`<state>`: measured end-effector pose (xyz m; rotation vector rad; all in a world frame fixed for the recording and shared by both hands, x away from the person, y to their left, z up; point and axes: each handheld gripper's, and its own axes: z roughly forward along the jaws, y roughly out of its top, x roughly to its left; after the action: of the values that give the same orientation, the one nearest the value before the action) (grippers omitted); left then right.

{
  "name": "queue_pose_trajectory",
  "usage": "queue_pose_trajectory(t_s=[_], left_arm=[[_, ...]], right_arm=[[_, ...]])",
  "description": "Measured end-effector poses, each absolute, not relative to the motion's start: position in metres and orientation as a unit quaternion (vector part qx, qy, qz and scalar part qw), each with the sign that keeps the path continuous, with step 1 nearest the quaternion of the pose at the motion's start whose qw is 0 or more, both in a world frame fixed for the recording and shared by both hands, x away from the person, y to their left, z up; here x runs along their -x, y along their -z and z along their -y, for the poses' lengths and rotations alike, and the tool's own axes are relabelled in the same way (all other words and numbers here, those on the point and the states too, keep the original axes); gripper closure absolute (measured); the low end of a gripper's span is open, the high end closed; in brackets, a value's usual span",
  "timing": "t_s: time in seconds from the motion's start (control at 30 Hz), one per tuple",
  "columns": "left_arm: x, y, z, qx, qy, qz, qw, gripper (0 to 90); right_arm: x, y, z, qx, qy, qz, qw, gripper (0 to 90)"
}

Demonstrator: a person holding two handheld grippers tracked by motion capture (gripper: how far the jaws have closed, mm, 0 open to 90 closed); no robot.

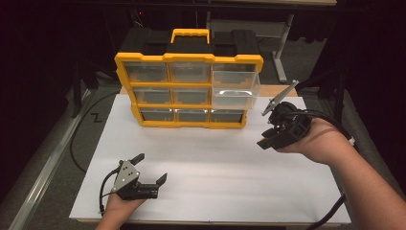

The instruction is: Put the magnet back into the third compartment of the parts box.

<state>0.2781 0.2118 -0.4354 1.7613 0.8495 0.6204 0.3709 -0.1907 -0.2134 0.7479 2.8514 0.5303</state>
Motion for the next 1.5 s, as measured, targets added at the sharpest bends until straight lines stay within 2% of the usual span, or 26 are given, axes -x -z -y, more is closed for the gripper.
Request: queue_pose_trajectory(t_s=[1.5], left_arm=[[-0.278,0.435,-0.212,-0.736,-0.257,-0.352,0.518,0.1]], right_arm=[[-0.389,0.137,0.174,-0.238,-0.183,-0.951,0.075,65.2]])
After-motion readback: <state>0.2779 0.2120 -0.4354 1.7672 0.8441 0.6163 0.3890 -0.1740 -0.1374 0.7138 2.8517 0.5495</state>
